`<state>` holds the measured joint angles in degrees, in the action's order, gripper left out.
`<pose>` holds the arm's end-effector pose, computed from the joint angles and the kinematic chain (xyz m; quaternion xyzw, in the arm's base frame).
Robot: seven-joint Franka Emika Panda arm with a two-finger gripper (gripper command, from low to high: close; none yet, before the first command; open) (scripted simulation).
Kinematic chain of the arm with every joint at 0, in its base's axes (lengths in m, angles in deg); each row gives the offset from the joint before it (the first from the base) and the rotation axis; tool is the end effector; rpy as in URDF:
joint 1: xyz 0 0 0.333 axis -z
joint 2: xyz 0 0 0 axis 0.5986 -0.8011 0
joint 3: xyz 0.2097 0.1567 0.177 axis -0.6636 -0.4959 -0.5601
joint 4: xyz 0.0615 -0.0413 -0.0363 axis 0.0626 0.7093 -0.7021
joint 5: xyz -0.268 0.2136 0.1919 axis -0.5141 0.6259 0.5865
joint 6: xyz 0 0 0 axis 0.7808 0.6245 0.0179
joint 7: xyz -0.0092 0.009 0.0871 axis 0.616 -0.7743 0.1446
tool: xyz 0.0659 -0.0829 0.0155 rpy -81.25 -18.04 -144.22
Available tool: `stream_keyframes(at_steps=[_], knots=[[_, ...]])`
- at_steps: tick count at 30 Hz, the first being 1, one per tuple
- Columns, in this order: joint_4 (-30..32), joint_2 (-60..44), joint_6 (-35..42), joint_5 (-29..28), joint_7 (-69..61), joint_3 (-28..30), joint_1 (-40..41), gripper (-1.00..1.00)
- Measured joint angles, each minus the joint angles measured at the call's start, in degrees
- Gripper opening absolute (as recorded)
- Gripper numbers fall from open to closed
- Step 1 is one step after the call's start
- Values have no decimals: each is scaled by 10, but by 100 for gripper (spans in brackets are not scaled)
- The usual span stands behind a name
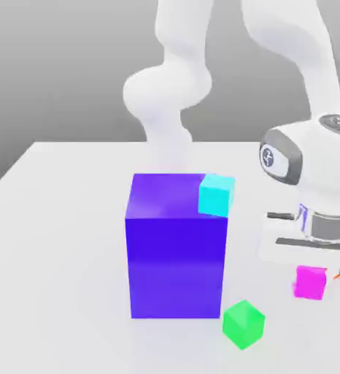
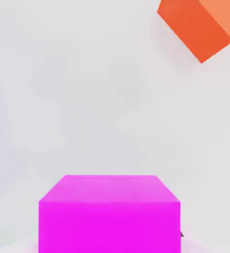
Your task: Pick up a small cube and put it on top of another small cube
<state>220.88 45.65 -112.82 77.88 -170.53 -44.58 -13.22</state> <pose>0.3620 0.2501 0.1951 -0.4896 -0.8713 -0.0116 0.0330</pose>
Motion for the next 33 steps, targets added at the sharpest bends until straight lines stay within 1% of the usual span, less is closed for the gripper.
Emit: stream_keyframes(at_steps=[3,6,9,13,17,22,28,33], knots=[[-6,20,38,106,-28,-22,16,-100],[-13,47,80,190,-38,-29,24,-100],[-18,79,122,250,-31,-28,31,-100],[-23,131,173,304,-2,-27,43,-100],[-26,189,214,337,42,-20,48,-100],[-26,269,249,356,110,-15,57,-100],[-24,364,269,357,205,-23,72,-100],[-20,435,271,347,291,-49,90,-100]])
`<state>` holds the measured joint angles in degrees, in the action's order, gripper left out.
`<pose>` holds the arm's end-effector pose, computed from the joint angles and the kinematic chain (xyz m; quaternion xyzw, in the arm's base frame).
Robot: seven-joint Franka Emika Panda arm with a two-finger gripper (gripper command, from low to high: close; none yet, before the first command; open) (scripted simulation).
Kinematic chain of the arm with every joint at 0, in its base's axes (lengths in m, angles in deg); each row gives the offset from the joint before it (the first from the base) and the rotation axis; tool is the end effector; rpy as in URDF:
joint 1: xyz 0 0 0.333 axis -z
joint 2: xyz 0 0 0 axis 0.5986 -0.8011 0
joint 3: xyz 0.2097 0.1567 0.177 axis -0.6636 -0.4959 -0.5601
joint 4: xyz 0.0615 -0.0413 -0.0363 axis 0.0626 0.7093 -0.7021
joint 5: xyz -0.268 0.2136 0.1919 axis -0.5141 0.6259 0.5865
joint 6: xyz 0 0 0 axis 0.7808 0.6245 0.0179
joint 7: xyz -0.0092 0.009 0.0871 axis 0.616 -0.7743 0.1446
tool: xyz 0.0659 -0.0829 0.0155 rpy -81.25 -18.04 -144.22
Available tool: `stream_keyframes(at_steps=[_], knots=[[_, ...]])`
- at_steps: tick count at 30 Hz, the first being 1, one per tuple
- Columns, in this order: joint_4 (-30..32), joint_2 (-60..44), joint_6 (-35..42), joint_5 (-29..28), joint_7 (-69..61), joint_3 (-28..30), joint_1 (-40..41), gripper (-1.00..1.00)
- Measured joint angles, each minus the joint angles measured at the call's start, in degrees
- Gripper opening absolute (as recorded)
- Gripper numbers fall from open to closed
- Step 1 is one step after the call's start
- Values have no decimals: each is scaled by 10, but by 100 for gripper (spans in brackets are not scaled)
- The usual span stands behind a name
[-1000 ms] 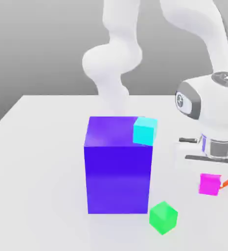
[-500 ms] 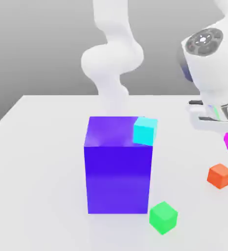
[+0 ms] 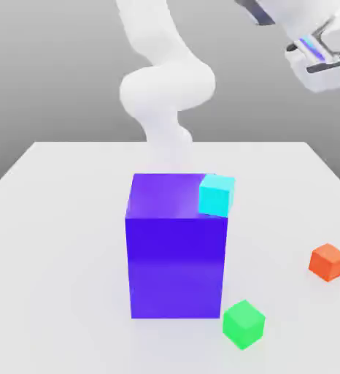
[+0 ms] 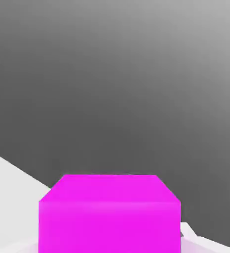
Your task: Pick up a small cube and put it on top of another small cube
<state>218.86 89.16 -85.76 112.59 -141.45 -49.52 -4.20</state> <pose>0.3298 0.2295 0.5001 -0.7193 -0.5521 -0.2433 0.3445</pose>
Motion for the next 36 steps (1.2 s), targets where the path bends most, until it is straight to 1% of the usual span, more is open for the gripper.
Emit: stream_keyframes(at_steps=[9,14,18,23,29,33,36], knots=[[8,84,-21,-34,162,-81,40,-100],[13,97,-41,-61,255,-139,70,-100],[18,87,-61,-86,330,-188,99,-100],[23,50,-89,-124,427,-249,148,-100],[29,-26,-126,-184,550,-318,228,-100],[33,-94,-152,-238,639,-357,298,-100],[36,-153,-172,-294,716,-378,355,-100]])
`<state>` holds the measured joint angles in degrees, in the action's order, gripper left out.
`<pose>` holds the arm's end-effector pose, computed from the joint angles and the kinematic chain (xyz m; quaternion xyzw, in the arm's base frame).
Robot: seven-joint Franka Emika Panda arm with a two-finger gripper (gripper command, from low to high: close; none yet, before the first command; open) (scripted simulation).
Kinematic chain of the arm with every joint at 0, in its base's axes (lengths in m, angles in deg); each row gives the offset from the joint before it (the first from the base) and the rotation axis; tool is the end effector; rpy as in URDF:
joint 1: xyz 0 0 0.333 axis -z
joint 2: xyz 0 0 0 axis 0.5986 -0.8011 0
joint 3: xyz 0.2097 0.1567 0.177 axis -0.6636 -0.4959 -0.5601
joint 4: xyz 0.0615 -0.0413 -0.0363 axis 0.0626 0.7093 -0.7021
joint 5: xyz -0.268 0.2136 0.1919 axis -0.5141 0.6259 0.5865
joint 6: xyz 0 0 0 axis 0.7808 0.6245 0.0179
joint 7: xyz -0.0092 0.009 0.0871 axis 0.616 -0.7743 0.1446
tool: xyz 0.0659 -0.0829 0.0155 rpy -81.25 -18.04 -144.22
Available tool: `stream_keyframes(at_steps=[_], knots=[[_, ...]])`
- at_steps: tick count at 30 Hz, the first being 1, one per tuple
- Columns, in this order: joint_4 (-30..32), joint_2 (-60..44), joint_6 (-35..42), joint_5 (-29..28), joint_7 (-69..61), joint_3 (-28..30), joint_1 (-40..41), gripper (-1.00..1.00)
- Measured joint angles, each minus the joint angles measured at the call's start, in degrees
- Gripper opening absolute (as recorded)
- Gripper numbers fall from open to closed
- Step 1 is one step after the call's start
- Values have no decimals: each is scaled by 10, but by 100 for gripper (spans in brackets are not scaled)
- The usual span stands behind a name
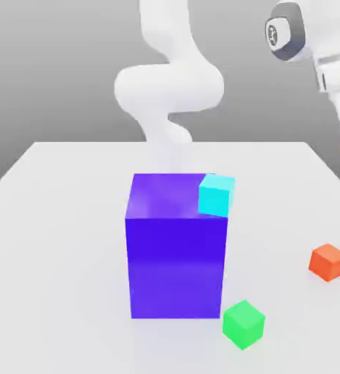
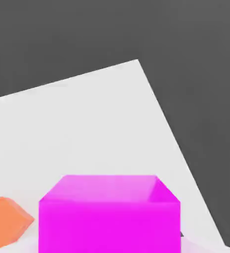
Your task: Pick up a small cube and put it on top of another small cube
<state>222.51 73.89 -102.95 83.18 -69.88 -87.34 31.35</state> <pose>0.3636 0.2408 0.3672 -0.9807 -0.1451 -0.1038 0.0801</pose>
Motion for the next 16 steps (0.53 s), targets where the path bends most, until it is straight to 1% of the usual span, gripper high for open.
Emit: stream_keyframes(at_steps=[4,8,9,12,13,16], knots=[[3,-87,-23,-97,117,-7,77,-100],[3,-178,-42,-210,240,34,146,-100],[2,-203,-56,-237,263,40,152,-100],[-3,-279,-114,-319,326,77,120,-100],[-4,-298,-130,-340,342,91,109,100],[-4,-298,-130,-340,342,91,109,100]])
